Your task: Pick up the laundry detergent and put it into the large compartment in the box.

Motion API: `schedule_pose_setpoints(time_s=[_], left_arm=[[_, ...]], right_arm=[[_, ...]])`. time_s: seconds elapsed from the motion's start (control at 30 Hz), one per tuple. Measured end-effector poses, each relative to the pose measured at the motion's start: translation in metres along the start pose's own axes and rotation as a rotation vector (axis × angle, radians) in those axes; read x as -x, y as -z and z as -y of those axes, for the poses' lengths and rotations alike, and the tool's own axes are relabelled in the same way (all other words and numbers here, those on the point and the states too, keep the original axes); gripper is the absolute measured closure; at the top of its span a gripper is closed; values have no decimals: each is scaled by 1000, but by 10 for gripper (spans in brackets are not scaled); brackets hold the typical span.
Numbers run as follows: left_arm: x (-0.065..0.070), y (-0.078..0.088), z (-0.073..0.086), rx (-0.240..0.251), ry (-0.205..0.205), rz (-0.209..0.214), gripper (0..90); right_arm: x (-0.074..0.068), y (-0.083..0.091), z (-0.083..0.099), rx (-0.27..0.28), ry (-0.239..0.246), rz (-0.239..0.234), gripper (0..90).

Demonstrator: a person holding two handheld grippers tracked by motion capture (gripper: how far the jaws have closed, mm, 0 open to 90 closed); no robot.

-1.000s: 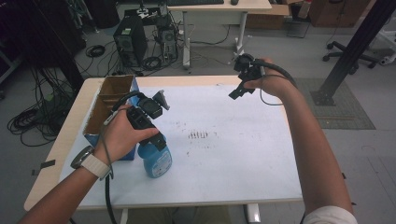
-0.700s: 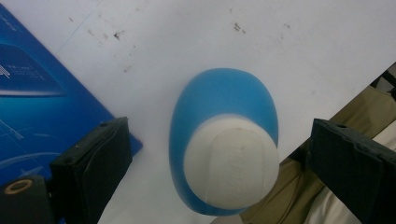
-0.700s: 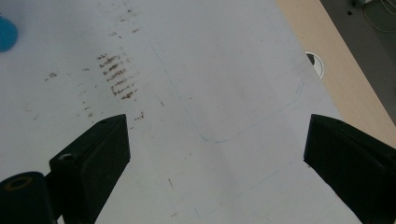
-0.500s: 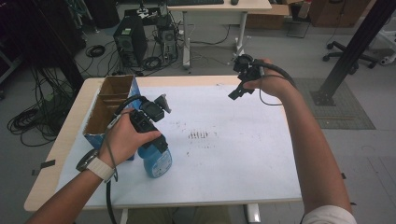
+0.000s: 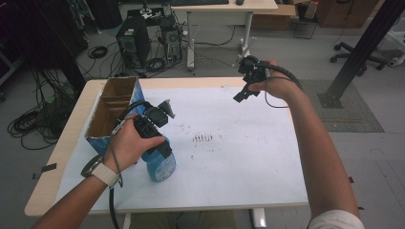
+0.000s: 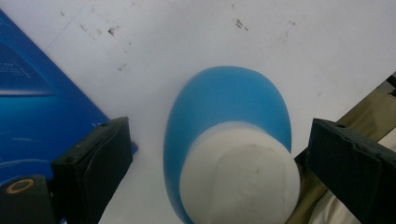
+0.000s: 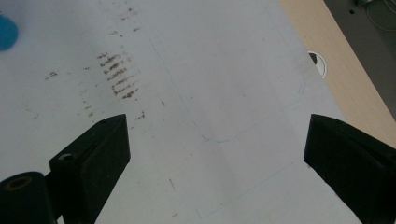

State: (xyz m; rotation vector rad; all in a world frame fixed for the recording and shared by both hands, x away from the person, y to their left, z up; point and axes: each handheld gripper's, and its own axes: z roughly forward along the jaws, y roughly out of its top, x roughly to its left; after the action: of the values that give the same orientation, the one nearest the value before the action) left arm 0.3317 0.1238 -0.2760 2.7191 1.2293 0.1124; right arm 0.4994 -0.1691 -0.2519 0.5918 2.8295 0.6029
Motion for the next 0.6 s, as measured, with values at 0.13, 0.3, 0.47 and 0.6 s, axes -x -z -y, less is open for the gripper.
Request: schedule_pose_setpoints(time_s=[0.13, 0.3, 0.47, 0.6], left_arm=[[0, -3, 0, 5, 2, 6, 77], [1, -7, 0, 3, -4, 7, 82], [1, -10, 1, 3, -3, 6, 86], [1, -14, 0, 0, -1, 8, 95]], right_arm=[[0, 0, -1, -2, 0, 0, 72], [0, -1, -1, 1, 3, -2, 72], [0, 0, 0, 3, 2, -1, 72], [0, 0, 0, 2, 2, 0, 72]])
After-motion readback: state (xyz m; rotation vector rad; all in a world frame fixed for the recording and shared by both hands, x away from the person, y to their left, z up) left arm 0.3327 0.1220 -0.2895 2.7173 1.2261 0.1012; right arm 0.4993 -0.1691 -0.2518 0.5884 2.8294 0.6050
